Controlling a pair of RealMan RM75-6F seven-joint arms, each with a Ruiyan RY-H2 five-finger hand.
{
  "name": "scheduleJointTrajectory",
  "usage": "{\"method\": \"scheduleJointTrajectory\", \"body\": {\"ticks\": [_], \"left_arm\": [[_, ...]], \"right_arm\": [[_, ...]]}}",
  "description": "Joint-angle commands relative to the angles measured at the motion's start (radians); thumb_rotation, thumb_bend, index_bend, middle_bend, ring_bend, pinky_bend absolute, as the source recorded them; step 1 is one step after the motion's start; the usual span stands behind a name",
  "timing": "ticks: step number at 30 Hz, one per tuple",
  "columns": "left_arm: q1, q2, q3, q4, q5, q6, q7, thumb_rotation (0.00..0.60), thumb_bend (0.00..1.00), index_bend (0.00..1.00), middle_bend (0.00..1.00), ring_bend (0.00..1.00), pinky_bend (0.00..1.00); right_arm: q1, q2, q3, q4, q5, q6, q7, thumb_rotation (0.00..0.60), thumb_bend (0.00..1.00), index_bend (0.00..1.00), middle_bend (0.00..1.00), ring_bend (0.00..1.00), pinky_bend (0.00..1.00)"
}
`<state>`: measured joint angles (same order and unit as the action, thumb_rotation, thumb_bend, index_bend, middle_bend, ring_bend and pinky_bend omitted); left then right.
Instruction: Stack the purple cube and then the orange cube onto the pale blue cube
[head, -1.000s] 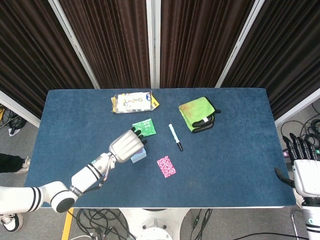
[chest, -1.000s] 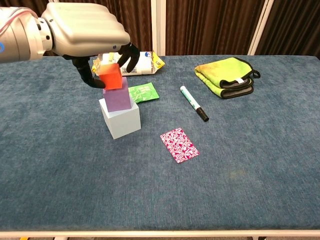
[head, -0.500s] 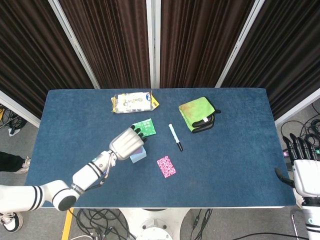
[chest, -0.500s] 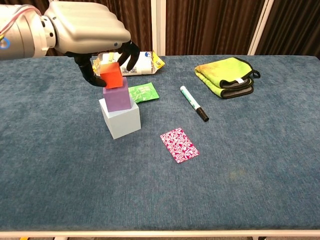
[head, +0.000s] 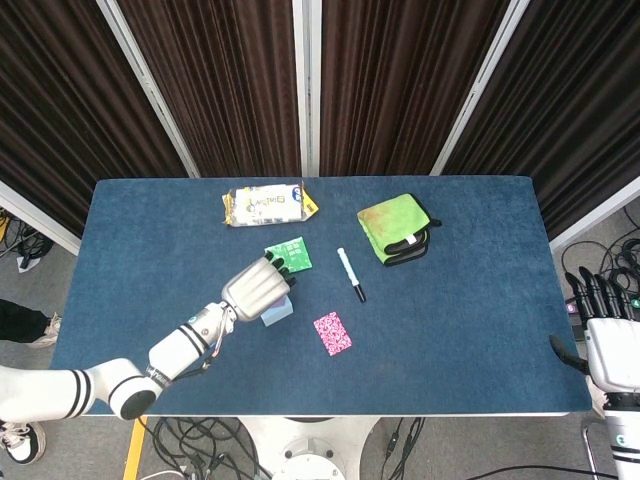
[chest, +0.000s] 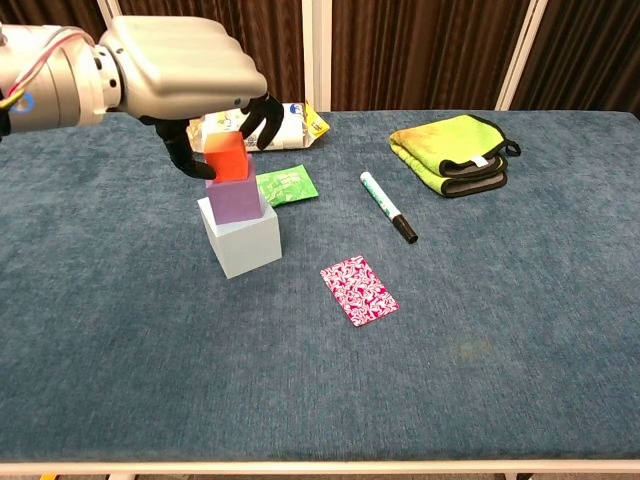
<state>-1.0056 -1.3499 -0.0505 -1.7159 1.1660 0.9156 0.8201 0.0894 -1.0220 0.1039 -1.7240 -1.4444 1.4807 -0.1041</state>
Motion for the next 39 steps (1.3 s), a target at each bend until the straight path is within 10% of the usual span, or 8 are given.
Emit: {"method": "scheduleJointTrajectory", "body": {"ticks": [1,22,35,39], "left_arm": [[0.001,-0.003,0.0,0.003,0.003,0.0,-0.006,0.6,0.28,0.47,0.59,0.37,0.42],[0.001,0.058,-0.007,-0.057,-0.031,-0.017,-0.032,0.6,0.22,0.32,0.45,0.37,0.43],[0.042,0.296,0.074,-0.271,-0.371,0.12,0.182,0.6,0.21,0.28,0.29,0.25,0.36],[0.156,0.28,0.086,-0.164,-0.155,0.194,-0.036,0.6,0.2,0.26,0.22,0.17,0.31]], "right_arm": [[0.0,0.0,0.001,0.002,0.0,0.0,0.002,0.6,0.18,0.0,0.0,0.0,0.0],[-0.001,0.001,0.0,0.005,-0.004,0.003,0.009,0.6,0.18,0.0,0.0,0.0,0.0],[-0.007,0.002,-0.001,0.002,-0.012,0.016,0.012,0.6,0.18,0.0,0.0,0.0,0.0],[-0.002,-0.013,-0.004,0.013,-0.027,0.015,0.007,0.6,0.18,0.0,0.0,0.0,0.0]]}}
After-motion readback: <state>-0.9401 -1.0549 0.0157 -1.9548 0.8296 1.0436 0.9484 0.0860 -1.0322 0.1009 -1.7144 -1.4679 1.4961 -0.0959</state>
